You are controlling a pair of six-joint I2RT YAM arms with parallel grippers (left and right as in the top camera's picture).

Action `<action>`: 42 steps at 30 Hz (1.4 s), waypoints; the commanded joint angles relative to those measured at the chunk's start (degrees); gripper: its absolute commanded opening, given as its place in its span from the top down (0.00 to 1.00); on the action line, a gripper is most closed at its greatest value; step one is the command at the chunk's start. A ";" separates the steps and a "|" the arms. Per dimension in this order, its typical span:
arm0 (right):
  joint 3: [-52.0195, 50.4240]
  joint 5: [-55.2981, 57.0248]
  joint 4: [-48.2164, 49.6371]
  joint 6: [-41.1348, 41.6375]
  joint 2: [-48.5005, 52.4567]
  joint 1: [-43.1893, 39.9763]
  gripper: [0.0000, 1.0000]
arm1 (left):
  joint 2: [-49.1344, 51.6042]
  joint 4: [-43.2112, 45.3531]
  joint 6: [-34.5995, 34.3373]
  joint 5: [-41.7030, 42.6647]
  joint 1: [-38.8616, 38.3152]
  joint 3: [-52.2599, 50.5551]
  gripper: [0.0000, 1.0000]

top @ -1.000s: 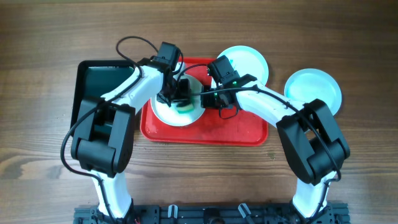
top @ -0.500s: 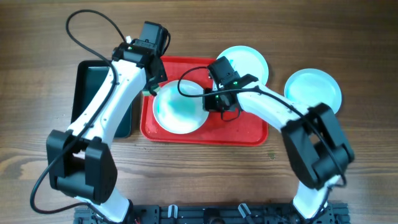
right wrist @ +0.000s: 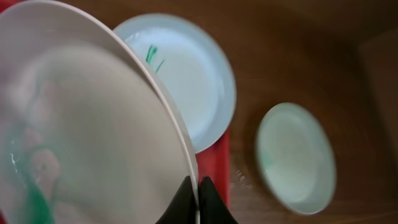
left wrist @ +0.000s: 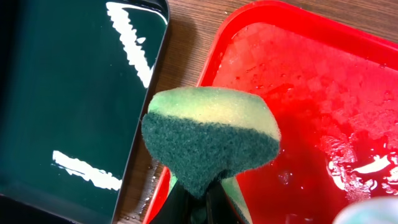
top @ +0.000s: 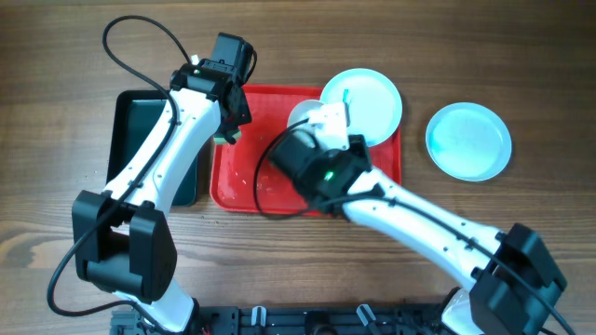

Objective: Clean dirty plates on tray and stack at the side
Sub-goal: 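Lift the sponge away from the plate with the left gripper, then carry the plate with right gripper onto the plate right of tray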

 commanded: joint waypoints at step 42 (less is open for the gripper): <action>-19.39 -46.36 11.98 -1.88 -11.32 -70.77 0.96 | 0.74 0.15 0.70 2.56 0.35 0.33 0.96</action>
